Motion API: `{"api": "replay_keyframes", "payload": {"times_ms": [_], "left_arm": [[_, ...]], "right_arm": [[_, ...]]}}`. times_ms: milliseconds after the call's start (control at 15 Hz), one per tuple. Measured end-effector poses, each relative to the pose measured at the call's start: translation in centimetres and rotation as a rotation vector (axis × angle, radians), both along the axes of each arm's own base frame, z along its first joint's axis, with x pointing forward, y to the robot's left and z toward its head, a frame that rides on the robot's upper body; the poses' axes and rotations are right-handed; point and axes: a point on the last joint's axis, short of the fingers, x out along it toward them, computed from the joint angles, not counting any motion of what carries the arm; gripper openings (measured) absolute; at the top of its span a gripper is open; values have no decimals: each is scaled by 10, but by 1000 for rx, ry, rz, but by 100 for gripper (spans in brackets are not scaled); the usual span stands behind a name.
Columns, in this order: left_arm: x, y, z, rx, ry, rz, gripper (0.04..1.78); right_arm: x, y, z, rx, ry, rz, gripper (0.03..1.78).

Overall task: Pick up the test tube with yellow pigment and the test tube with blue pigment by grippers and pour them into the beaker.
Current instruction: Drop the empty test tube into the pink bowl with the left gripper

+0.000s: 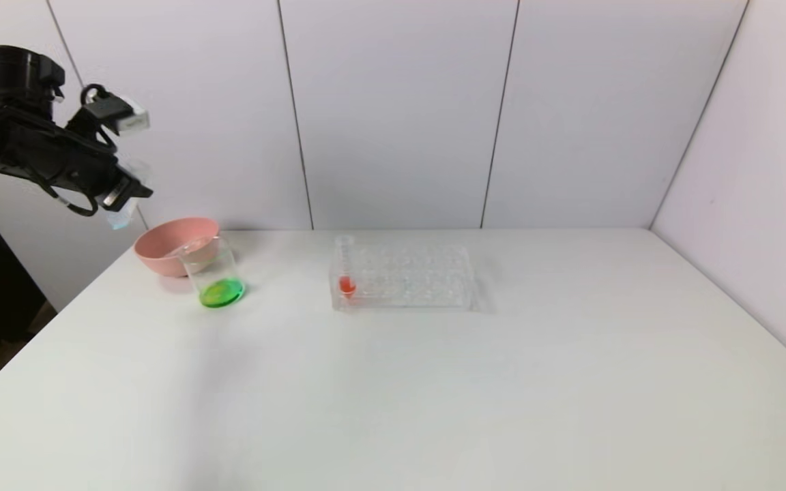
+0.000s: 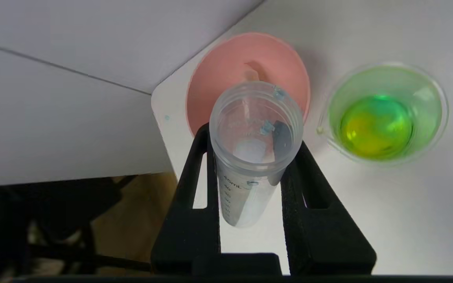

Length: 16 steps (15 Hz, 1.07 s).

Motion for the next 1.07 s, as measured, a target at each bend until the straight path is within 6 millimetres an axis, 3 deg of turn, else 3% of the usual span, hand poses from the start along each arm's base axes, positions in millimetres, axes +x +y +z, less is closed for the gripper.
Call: {"api": "replay_keyframes", "payload": {"times_ms": [133, 267, 667, 1067], "left_arm": [[4, 13, -4, -194, -106, 67, 46], [10, 24, -20, -319, -196, 113, 46], [30, 36, -64, -513, -523, 125, 46], [43, 28, -92, -658, -508, 127, 46]], "right_arm": [[0, 0, 0, 0, 0, 0, 171], [0, 0, 0, 0, 0, 0, 171], [0, 0, 0, 0, 0, 0, 171], [0, 0, 0, 0, 0, 0, 171]]}}
